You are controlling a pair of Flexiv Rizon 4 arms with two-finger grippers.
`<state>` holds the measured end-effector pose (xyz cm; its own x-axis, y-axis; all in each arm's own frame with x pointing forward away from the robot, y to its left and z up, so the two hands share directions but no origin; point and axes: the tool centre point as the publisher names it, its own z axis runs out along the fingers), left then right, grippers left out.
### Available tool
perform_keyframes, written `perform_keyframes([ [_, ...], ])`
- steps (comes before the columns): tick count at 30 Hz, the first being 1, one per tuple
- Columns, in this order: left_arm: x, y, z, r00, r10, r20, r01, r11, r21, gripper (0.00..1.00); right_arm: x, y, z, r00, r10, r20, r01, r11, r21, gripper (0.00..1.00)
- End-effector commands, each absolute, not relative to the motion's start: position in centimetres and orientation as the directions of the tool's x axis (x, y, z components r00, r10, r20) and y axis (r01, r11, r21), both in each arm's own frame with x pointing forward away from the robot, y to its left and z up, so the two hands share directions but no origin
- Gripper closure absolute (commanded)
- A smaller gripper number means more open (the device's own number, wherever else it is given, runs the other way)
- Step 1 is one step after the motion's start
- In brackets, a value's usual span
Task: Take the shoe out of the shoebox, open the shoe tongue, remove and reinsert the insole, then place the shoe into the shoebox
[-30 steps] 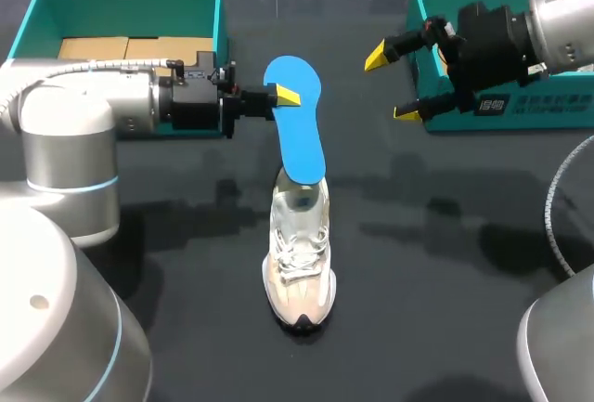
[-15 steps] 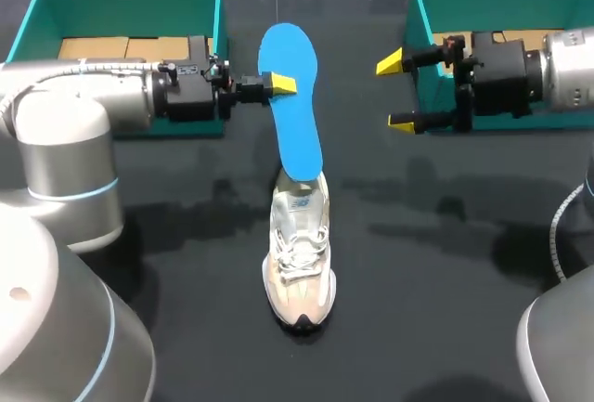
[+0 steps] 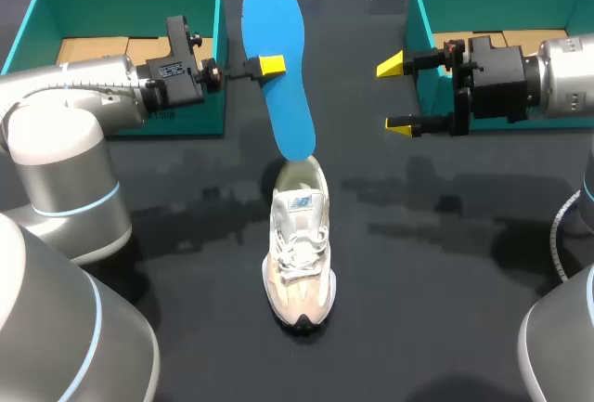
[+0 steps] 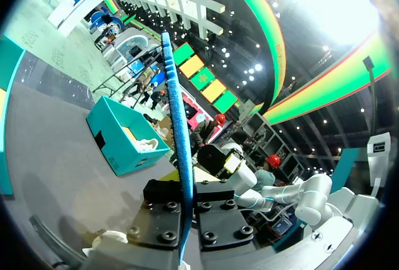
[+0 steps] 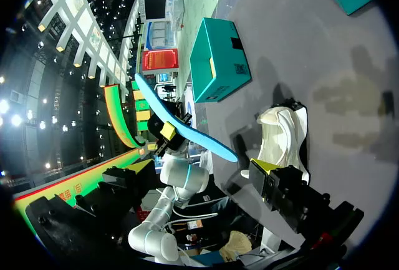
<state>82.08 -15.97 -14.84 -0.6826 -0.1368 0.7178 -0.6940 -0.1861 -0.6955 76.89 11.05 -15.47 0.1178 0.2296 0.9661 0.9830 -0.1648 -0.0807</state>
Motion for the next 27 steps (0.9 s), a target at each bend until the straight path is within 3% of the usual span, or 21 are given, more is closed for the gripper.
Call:
perform_keyframes([
  [1,82.08,-15.75,-14.54,-0.918,-0.184,0.350,-0.324,-0.158,-0.933,1.00,77.18,11.43,-15.47,0.123,0.233,0.965,0.983,-0.162,-0.086,0.00],
  [10,82.29,-15.57,-14.42,-0.964,-0.169,0.207,-0.204,-0.038,-0.978,1.00,77.26,11.78,-15.61,0.134,0.223,0.966,0.983,-0.152,-0.102,0.00],
  [27,82.06,-14.82,-14.42,-0.983,-0.034,-0.180,0.180,-0.010,-0.984,1.00,77.52,12.37,-15.31,0.153,0.203,0.967,0.985,-0.113,-0.132,0.00],
])
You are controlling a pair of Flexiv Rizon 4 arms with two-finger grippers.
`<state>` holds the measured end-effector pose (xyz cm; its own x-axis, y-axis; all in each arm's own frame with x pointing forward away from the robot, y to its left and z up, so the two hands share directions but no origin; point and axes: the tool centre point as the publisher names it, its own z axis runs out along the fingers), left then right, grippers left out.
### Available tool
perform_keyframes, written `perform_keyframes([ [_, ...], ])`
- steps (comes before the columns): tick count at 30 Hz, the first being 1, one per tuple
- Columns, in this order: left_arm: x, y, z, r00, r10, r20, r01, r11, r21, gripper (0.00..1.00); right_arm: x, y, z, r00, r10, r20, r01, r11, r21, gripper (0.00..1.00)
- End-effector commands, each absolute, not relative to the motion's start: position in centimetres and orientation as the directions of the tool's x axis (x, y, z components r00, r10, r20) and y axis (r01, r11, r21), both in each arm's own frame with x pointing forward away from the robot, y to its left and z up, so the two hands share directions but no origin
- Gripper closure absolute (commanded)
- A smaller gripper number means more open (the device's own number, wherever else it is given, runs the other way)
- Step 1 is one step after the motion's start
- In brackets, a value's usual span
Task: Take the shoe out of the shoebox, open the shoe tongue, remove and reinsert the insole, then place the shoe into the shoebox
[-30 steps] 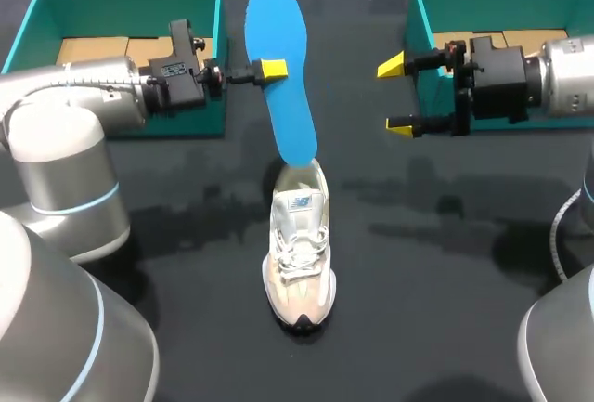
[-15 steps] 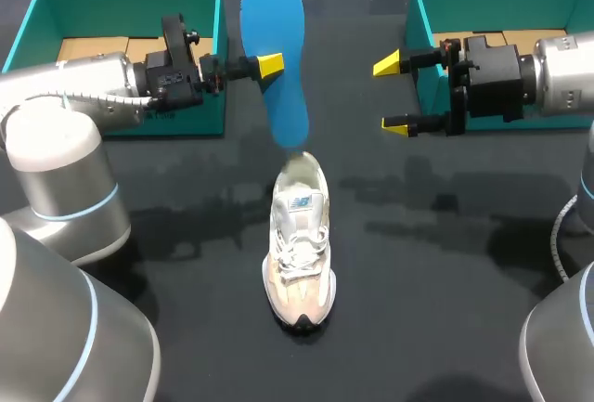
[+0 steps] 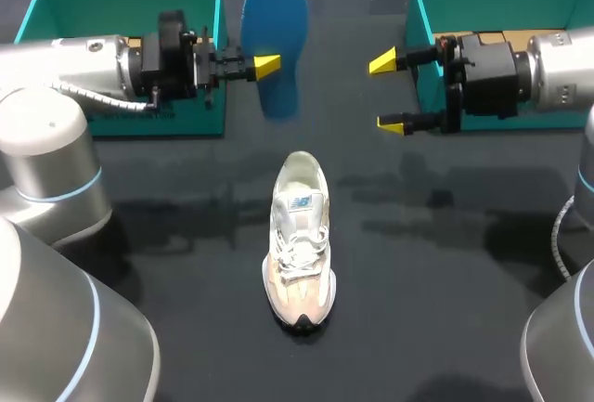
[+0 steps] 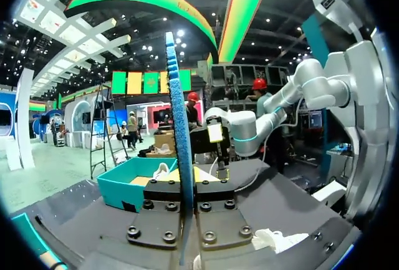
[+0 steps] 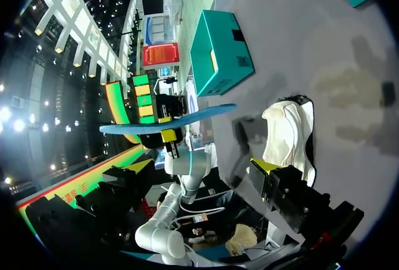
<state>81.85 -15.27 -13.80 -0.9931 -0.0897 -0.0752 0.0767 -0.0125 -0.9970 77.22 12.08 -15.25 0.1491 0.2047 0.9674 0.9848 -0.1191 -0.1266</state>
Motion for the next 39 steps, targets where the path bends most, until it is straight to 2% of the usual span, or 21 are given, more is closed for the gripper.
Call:
perform_keyframes([
  [1,81.9,-14.8,-14.5,-0.976,-0.028,-0.214,0.214,-0.006,-0.977,1.00,77.5,12.4,-15.3,0.154,0.201,0.967,0.985,-0.111,-0.134,0.00],
  [10,81.5,-15.1,-15.2,-0.906,-0.046,-0.420,0.418,0.043,-0.907,1.00,77.6,12.7,-15.1,0.161,0.199,0.967,0.985,-0.100,-0.143,0.00],
  [17,80.7,-15.4,-15.5,-0.804,-0.059,-0.591,0.589,0.043,-0.807,1.00,77.4,13.0,-15.0,0.166,0.192,0.967,0.984,-0.095,-0.150,0.00],
  [22,80.9,-15.6,-15.9,-0.730,-0.080,-0.679,0.667,0.131,-0.733,1.00,77.3,13.0,-15.0,0.171,0.182,0.968,0.983,-0.092,-0.157,0.00],
  [39,81.0,-15.6,-15.9,-0.721,-0.080,-0.688,0.675,0.140,-0.724,1.00,77.3,13.0,-15.0,0.171,0.182,0.968,0.983,-0.092,-0.157,0.00],
])
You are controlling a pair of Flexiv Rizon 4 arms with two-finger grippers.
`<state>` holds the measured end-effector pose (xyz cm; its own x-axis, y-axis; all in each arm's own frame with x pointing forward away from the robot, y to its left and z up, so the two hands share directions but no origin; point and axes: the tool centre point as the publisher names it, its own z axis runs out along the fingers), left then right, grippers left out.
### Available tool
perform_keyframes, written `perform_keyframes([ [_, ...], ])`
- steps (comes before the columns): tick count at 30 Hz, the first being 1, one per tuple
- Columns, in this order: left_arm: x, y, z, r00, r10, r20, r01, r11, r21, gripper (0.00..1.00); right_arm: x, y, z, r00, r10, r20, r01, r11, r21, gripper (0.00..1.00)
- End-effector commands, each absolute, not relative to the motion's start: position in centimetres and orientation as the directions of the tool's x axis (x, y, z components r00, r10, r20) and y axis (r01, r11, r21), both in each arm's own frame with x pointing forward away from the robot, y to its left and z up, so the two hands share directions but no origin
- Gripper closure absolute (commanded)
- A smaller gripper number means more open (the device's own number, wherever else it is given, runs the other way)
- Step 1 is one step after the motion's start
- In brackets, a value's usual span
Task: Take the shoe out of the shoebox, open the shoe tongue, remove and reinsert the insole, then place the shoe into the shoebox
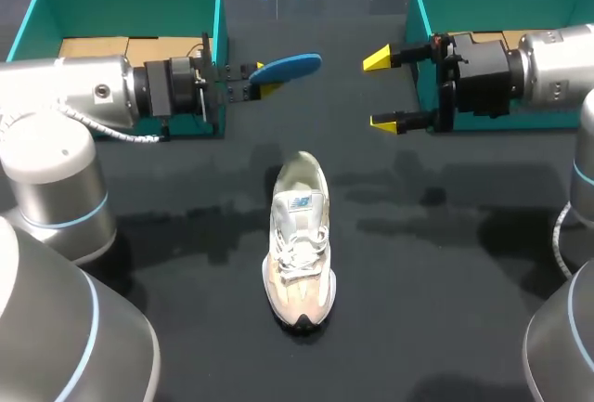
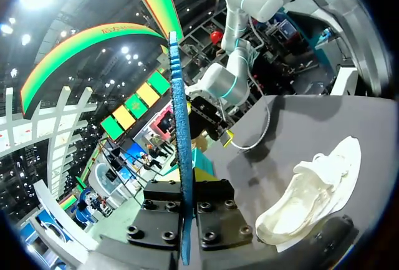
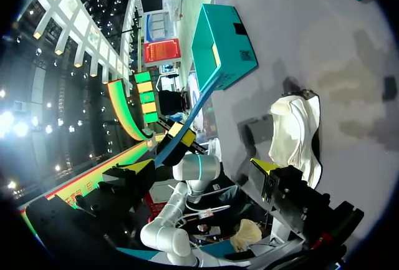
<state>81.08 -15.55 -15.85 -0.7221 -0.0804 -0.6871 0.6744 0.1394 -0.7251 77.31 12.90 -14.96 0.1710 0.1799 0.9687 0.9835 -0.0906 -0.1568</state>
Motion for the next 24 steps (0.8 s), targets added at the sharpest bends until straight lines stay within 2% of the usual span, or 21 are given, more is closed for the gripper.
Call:
perform_keyframes([
  [1,81.0,-15.6,-15.9,-0.721,-0.080,-0.688,0.675,0.140,-0.724,1.00,77.3,13.0,-15.0,0.171,0.182,0.968,0.983,-0.092,-0.157,0.00],
  [3,81.0,-15.5,-16.4,-0.671,-0.063,-0.739,0.733,0.089,-0.674,1.00,77.3,13.0,-15.0,0.171,0.182,0.968,0.983,-0.092,-0.157,0.00],
  [8,81.0,-15.4,-16.7,-0.518,-0.002,-0.855,0.854,0.064,-0.517,1.00,77.3,13.0,-15.0,0.171,0.182,0.968,0.983,-0.092,-0.157,0.00],
  [17,81.3,-16.3,-16.5,-0.165,0.051,-0.985,0.976,0.151,-0.156,1.00,77.3,13.0,-15.0,0.171,0.182,0.968,0.983,-0.092,-0.157,0.00],
  [24,81.7,-16.5,-16.2,-0.002,0.020,-1.000,0.982,0.188,0.001,1.00,77.3,14.4,-14.6,0.086,0.187,0.979,0.996,-0.055,-0.077,0.00],
])
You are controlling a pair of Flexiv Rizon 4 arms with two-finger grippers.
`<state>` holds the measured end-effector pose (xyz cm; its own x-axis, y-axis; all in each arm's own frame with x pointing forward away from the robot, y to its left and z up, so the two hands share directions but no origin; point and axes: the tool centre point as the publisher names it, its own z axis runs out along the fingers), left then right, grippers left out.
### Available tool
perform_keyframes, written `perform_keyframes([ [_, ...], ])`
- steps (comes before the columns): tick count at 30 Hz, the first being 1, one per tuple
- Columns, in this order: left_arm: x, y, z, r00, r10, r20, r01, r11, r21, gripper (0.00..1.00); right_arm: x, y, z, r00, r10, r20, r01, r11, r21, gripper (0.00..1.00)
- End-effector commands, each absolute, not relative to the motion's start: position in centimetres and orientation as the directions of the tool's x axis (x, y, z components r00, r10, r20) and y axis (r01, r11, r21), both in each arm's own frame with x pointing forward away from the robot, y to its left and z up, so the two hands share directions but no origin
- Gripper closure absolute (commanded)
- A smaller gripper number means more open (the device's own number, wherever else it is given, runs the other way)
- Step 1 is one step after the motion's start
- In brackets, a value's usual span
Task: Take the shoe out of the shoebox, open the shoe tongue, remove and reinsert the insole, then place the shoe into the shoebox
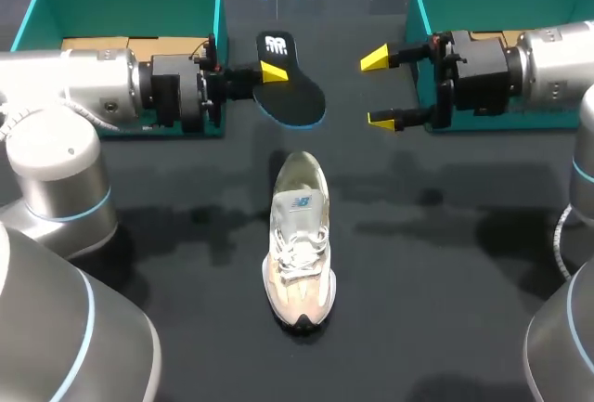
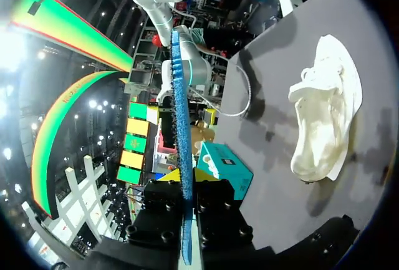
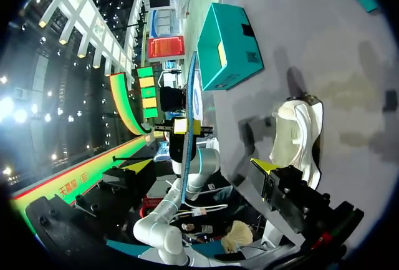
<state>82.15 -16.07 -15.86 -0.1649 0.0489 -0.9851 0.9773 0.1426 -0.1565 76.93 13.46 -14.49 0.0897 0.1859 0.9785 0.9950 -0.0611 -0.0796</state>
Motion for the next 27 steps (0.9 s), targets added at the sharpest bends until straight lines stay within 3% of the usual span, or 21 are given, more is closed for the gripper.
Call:
perform_keyframes([
  [1,81.7,-16.5,-16.2,0.017,0.015,-1.000,0.982,0.189,0.019,1.00,77.3,14.6,-14.7,0.080,0.182,0.980,0.996,-0.051,-0.072,0.00],
  [27,81.7,-17.0,-16.3,0.103,0.055,-0.993,0.975,0.191,0.112,1.00,77.0,18.5,-16.2,-0.157,0.161,0.974,0.987,0.036,0.154,0.00],
])
